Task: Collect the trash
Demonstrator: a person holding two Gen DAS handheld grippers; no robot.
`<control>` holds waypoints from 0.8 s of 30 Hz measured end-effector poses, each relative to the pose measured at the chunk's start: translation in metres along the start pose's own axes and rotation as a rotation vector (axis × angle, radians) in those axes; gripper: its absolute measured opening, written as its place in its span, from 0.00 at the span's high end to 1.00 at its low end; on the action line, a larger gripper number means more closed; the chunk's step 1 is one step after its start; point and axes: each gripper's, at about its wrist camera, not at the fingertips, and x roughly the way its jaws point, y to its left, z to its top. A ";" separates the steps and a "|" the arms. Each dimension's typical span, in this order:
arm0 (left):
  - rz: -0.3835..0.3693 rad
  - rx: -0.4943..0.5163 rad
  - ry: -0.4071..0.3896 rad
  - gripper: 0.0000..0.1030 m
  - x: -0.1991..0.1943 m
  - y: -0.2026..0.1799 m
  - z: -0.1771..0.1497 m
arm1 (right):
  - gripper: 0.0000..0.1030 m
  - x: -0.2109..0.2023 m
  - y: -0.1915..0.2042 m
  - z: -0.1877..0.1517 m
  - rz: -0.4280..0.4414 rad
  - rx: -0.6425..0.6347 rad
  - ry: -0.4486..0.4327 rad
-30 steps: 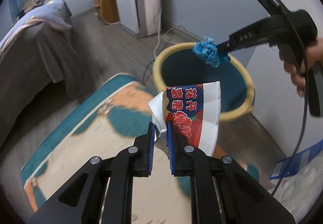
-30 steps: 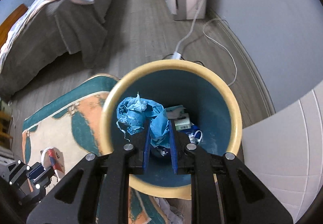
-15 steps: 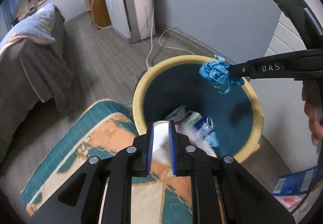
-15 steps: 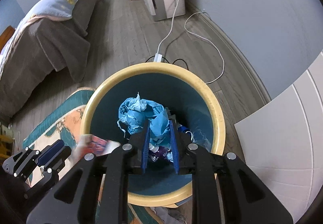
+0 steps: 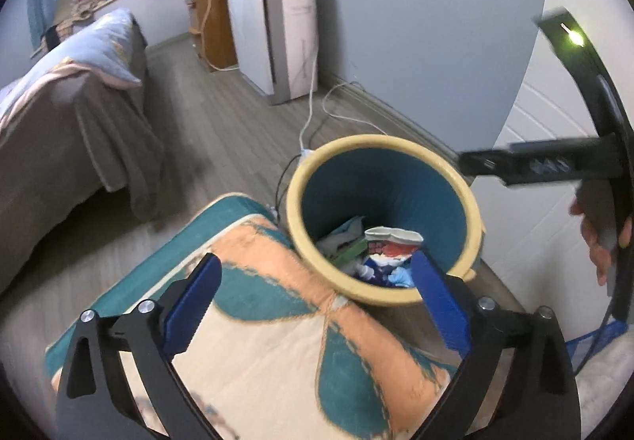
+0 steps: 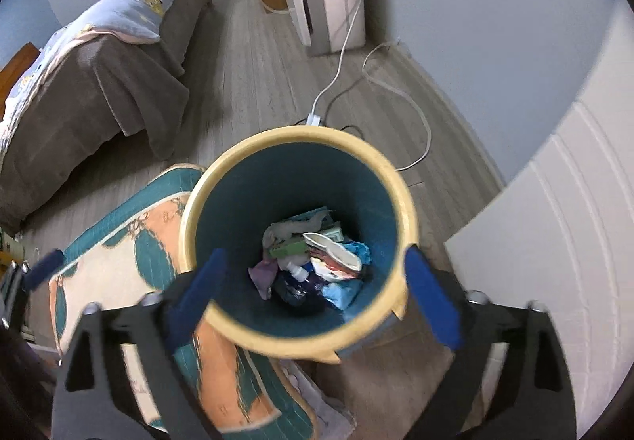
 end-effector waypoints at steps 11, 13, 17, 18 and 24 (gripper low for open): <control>0.115 -0.067 0.001 0.05 -0.051 -0.001 -0.008 | 0.06 -0.047 -0.003 -0.047 -0.095 -0.013 -0.047; 0.143 -0.046 0.003 0.05 -0.049 -0.006 -0.013 | 0.06 -0.050 -0.001 -0.050 -0.112 -0.016 -0.063; 0.175 -0.017 -0.011 0.05 -0.045 -0.011 -0.019 | 0.06 -0.055 -0.001 -0.051 -0.140 -0.009 -0.089; 0.154 -0.018 -0.009 0.05 -0.045 -0.010 -0.019 | 0.06 -0.056 -0.001 -0.051 -0.139 -0.009 -0.095; 0.119 -0.039 -0.040 0.05 -0.051 -0.003 -0.019 | 0.06 -0.060 0.001 -0.052 -0.148 -0.005 -0.127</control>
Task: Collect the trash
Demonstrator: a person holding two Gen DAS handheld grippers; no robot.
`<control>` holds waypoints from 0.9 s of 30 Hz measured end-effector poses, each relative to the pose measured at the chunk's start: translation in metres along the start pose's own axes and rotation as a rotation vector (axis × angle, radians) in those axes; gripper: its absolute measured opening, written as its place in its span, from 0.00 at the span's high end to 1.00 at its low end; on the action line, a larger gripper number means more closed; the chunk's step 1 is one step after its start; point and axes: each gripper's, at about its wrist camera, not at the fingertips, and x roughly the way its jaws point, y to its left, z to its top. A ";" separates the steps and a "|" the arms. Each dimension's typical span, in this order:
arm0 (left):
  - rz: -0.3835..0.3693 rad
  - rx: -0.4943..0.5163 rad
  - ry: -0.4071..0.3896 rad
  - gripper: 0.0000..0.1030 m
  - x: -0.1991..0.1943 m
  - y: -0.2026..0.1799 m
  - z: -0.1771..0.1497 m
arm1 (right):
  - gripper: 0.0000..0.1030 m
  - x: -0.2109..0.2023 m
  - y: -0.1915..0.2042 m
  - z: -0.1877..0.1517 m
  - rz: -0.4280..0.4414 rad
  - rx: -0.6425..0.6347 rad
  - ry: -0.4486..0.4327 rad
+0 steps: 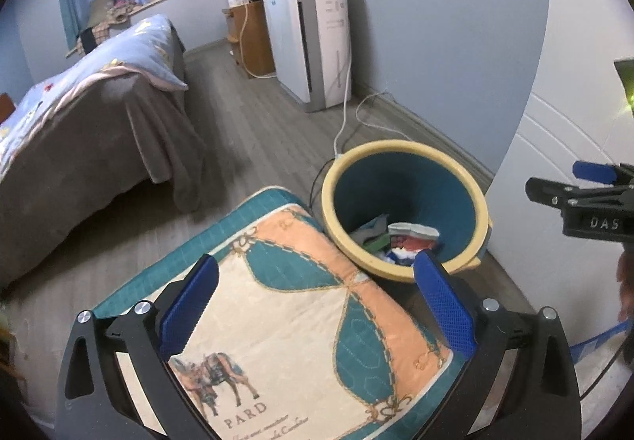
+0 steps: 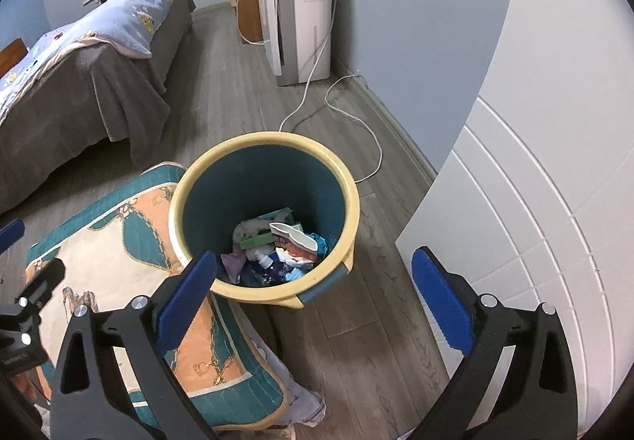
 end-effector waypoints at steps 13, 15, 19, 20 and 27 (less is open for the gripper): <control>-0.033 -0.036 -0.031 0.05 -0.016 0.013 0.003 | 0.06 -0.021 0.018 -0.003 -0.039 -0.055 -0.093; -0.032 -0.037 -0.034 0.05 -0.017 0.014 0.002 | 0.06 -0.023 0.017 -0.003 -0.044 -0.052 -0.106; -0.033 -0.039 -0.036 0.05 -0.019 0.016 0.002 | 0.06 -0.028 0.018 -0.003 -0.053 -0.045 -0.126; -0.030 -0.036 -0.036 0.05 -0.019 0.015 0.003 | 0.06 -0.029 0.018 -0.003 -0.055 -0.045 -0.129; -0.027 -0.021 -0.051 0.05 -0.026 0.016 0.001 | 0.06 -0.031 0.017 -0.004 -0.059 -0.017 -0.130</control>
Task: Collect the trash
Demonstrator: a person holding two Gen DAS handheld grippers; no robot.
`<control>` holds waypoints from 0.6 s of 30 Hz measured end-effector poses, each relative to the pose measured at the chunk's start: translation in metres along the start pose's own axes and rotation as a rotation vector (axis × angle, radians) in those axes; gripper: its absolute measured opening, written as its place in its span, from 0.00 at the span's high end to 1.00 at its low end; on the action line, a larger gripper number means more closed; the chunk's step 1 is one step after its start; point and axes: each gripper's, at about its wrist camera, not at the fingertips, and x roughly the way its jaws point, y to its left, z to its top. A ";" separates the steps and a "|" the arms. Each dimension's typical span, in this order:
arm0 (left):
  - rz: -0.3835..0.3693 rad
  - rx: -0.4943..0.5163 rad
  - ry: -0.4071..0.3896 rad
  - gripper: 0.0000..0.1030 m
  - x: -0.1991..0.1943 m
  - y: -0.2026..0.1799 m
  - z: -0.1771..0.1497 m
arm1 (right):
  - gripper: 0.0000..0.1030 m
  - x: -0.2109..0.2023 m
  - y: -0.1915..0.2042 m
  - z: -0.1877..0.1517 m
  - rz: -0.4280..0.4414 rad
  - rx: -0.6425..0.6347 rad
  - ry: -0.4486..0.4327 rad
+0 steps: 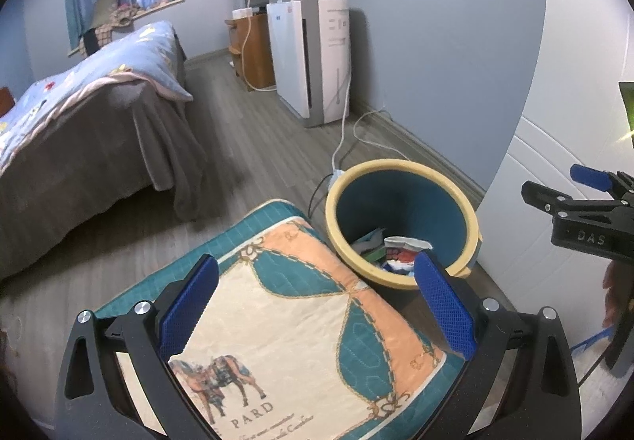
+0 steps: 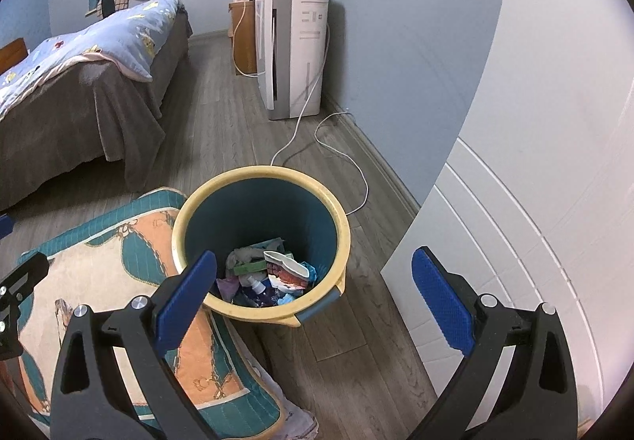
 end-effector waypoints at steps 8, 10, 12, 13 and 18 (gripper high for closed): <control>0.006 0.005 -0.006 0.05 -0.004 0.000 0.001 | 0.06 -0.001 0.001 0.000 -0.009 0.005 -0.004; 0.008 0.005 -0.007 0.05 -0.005 -0.001 0.001 | 0.06 -0.003 0.002 0.000 -0.008 0.004 -0.008; 0.009 0.006 -0.006 0.05 -0.005 0.000 0.001 | 0.06 -0.003 0.003 0.000 -0.009 0.003 -0.008; 0.008 0.005 -0.006 0.05 -0.005 0.000 0.001 | 0.06 -0.002 0.004 0.000 -0.010 0.000 -0.007; 0.008 0.005 -0.006 0.05 -0.006 0.001 0.000 | 0.06 -0.003 0.005 0.000 -0.009 -0.009 -0.008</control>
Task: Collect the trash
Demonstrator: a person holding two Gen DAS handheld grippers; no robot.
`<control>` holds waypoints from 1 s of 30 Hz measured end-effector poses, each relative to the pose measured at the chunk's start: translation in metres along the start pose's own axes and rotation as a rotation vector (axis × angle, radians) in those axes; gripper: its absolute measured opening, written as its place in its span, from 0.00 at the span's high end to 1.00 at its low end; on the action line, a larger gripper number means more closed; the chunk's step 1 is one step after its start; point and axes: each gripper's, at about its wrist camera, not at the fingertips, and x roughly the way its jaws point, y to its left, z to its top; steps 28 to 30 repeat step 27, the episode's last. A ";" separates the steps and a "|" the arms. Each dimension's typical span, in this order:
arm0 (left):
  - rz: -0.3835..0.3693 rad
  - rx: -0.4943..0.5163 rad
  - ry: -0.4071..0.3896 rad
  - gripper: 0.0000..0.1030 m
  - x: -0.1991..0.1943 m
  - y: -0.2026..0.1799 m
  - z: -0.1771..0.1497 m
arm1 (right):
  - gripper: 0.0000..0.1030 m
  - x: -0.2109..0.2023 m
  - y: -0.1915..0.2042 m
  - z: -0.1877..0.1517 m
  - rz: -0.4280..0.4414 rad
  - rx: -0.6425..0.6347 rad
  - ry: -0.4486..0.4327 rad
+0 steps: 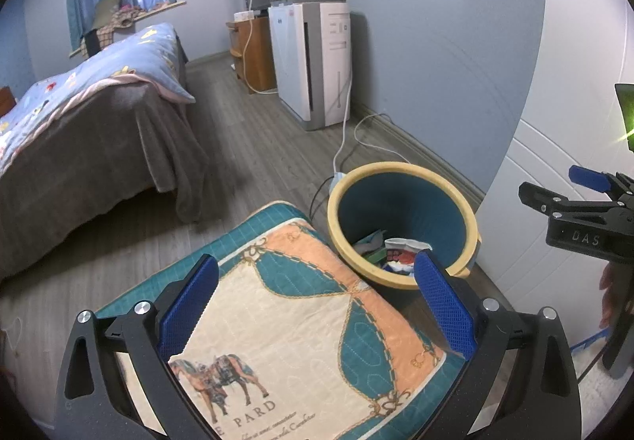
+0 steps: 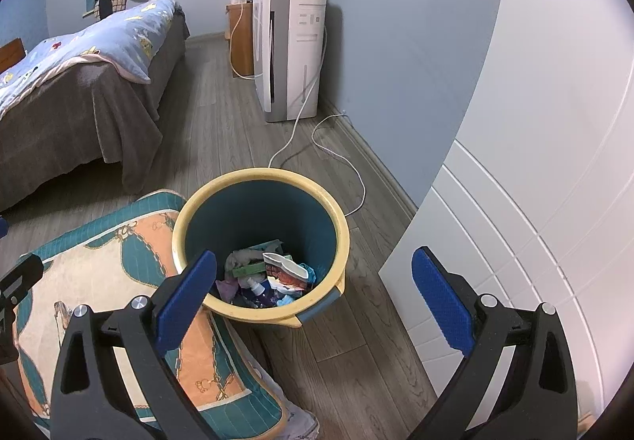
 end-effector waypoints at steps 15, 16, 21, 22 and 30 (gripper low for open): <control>-0.022 0.001 0.019 0.05 0.001 -0.004 0.002 | 0.06 0.001 0.000 0.000 0.000 0.001 0.008; -0.023 0.003 0.021 0.05 0.002 -0.004 0.002 | 0.06 0.002 0.000 0.001 -0.001 0.003 0.009; -0.012 0.018 0.025 0.05 0.004 -0.007 0.002 | 0.06 0.003 -0.001 0.000 -0.003 0.010 0.016; -0.013 0.011 0.031 0.05 0.005 -0.006 0.002 | 0.06 0.003 -0.001 0.000 -0.002 0.010 0.017; -0.025 -0.027 0.036 0.05 0.004 0.002 0.004 | 0.06 0.006 0.001 -0.001 -0.002 0.013 0.037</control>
